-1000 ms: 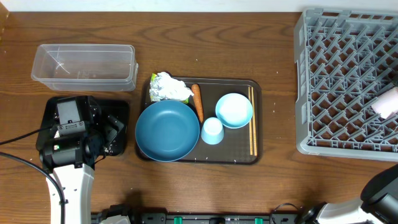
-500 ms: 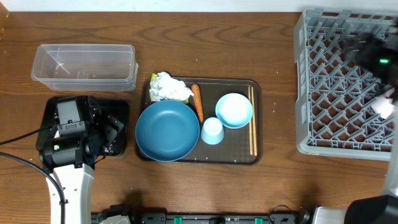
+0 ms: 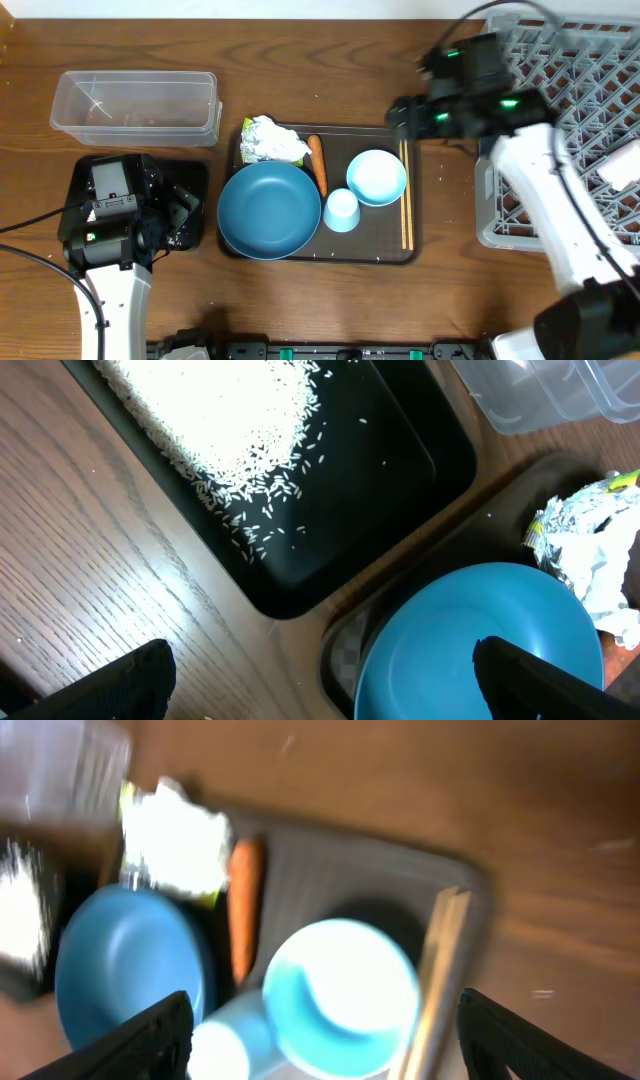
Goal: Sort waste into correct bins and load items into the dishwasher rack
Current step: 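Move the right gripper back to the second light-blue cup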
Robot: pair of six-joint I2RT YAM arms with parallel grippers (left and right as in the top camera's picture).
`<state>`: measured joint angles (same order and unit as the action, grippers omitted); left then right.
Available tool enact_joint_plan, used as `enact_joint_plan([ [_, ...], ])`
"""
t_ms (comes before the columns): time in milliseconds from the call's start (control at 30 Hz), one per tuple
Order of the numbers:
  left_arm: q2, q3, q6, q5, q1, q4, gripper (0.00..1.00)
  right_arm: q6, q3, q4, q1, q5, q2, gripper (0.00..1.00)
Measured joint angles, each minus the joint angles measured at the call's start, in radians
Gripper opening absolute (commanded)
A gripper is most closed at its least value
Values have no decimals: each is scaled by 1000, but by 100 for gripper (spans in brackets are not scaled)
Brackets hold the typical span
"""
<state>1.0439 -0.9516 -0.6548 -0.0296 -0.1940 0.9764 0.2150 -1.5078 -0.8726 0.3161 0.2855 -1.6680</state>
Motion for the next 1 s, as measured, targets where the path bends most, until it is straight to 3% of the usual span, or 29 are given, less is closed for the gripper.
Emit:
enact_joint_plan([
  [267, 0, 0, 0, 0, 0, 0, 98, -11, 2, -45, 216, -41, -119, 86],
  [500, 0, 0, 0, 0, 0, 0, 98, 36, 4, -109, 376, -215, -200, 91],
  [733, 0, 0, 0, 0, 0, 0, 98, 71, 5, -110, 442, -287, -274, 91],
  [933, 0, 0, 0, 0, 0, 0, 98, 89, 5, -105, 442, -319, -308, 82],
  [1000, 0, 0, 0, 0, 0, 0, 98, 96, 5, -99, 442, -324, -309, 68],
])
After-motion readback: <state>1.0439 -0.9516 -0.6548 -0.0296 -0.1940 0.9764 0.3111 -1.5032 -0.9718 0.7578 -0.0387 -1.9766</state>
